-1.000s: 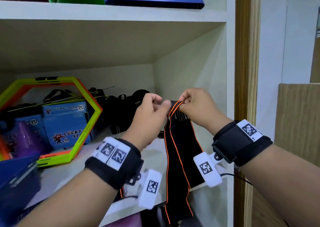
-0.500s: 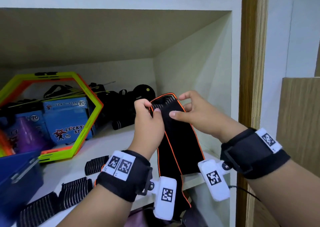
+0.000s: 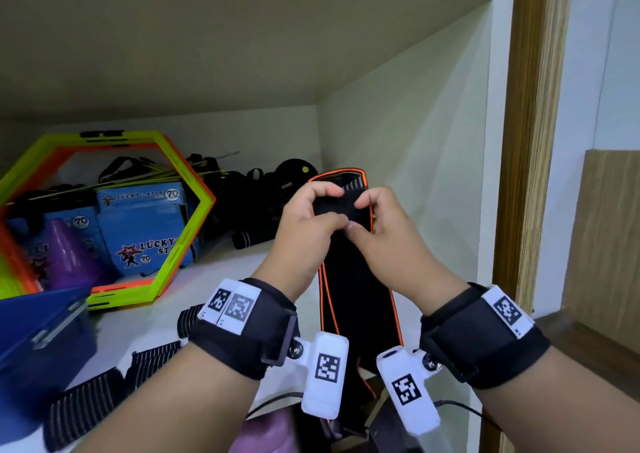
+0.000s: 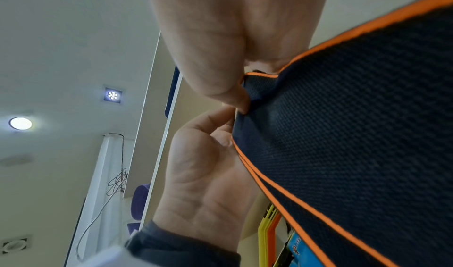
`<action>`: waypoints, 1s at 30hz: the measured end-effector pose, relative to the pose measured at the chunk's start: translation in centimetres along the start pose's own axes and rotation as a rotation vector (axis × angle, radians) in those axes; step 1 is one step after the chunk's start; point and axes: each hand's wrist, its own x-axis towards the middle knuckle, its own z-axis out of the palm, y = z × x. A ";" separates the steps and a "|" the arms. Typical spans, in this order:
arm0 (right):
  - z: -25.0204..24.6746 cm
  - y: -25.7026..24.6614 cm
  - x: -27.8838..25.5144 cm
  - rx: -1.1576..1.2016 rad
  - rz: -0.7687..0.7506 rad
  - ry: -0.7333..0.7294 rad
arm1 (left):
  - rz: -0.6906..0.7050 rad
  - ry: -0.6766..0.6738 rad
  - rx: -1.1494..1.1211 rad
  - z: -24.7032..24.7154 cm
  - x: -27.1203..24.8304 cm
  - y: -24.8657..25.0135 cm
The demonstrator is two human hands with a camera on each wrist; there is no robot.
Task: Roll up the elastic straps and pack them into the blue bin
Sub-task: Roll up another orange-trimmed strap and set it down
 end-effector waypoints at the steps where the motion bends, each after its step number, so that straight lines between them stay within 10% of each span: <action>1: 0.0 -0.2 0.3 0.018 0.014 0.030 | 0.004 -0.031 0.023 -0.1 0.1 0.2; 6: 0.2 -0.3 1.2 0.240 0.065 0.039 | 0.000 0.005 0.074 -0.6 1.7 0.8; 19: 1.8 5.9 -5.3 0.455 0.359 -0.553 | -0.198 0.324 0.057 -6.7 8.6 -2.4; 30: -1.3 9.8 -5.3 0.127 0.639 -0.666 | -0.455 0.086 0.630 -6.3 10.1 -9.3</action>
